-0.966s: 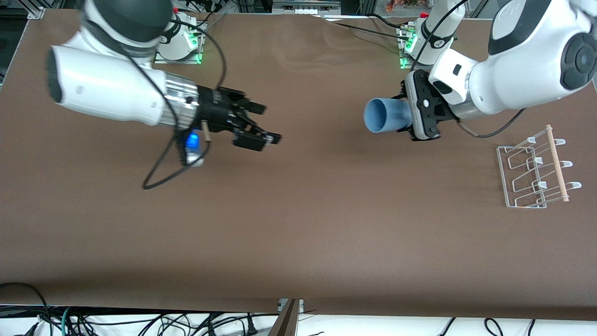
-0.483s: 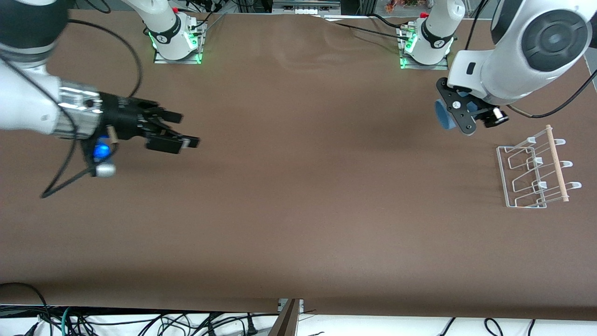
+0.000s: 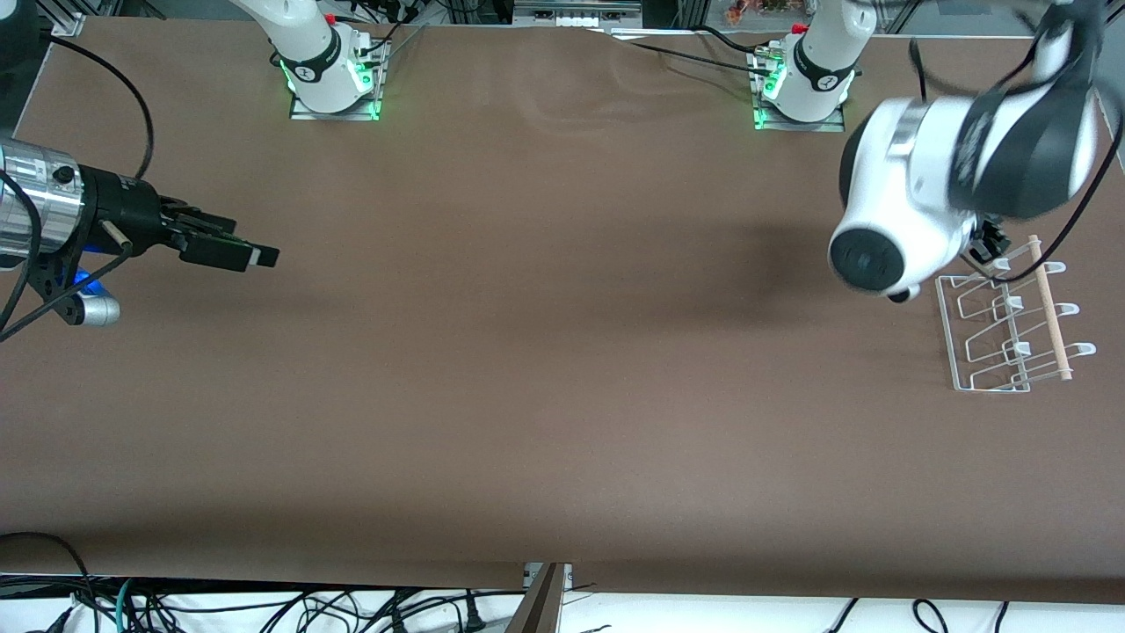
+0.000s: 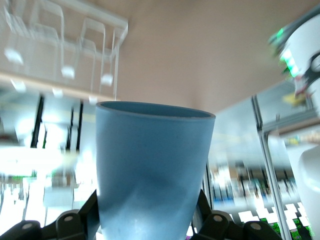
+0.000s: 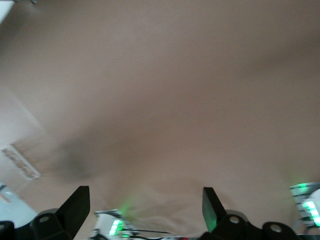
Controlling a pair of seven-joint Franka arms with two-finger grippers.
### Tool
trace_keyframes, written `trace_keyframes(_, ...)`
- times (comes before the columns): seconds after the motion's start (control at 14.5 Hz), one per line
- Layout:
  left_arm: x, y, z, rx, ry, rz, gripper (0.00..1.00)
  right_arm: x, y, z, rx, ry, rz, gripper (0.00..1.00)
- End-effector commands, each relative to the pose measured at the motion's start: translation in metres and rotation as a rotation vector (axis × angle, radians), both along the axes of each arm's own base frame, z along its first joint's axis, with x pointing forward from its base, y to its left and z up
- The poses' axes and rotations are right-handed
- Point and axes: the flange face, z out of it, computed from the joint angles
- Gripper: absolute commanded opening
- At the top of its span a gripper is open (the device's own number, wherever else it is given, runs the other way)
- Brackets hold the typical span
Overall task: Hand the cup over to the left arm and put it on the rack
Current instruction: 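Carry the cup with the left gripper onto the wire rack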
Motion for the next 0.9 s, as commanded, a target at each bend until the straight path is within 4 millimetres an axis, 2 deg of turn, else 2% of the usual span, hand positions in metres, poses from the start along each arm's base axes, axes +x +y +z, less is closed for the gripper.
trace_keyframes(0.0, 0.005, 0.079, -0.032, 0.082, -0.004, 0.068, 0.03, -0.028, -0.026, -0.008, -0.052, -0.032, 0.073, 0.99)
trace_keyframes(0.14, 0.001, 0.101, -0.062, 0.222, -0.052, 0.009, 0.02, -0.051, -0.032, -0.022, -0.075, -0.057, 0.13, 0.99)
trace_keyframes(0.21, -0.009, 0.107, -0.082, 0.291, -0.069, -0.023, 0.02, -0.065, -0.03, -0.026, -0.101, -0.085, 0.157, 0.99)
trace_keyframes(0.34, -0.025, 0.114, -0.097, 0.315, -0.117, -0.064, 0.02, -0.086, -0.015, -0.033, -0.195, -0.13, 0.222, 0.99)
trace_keyframes(0.41, -0.028, 0.115, -0.102, 0.305, -0.118, -0.079, 0.03, -0.092, -0.005, -0.04, -0.264, -0.153, 0.26, 0.99)
trace_keyframes(0.48, -0.031, 0.118, -0.108, 0.326, -0.107, -0.104, 0.03, -0.097, -0.006, -0.043, -0.307, -0.169, 0.275, 0.99)
trace_keyframes(0.55, -0.038, 0.127, -0.118, 0.35, -0.094, -0.118, 0.03, -0.1, -0.007, -0.044, -0.326, -0.183, 0.296, 0.99)
trace_keyframes(0.69, -0.045, 0.131, -0.136, 0.353, -0.097, -0.167, 0.05, -0.102, -0.015, -0.047, -0.339, -0.198, 0.382, 0.99)
trace_keyframes(0.83, -0.043, 0.147, -0.146, 0.344, -0.104, -0.209, 0.08, -0.103, -0.022, -0.054, -0.374, -0.229, 0.428, 0.99)
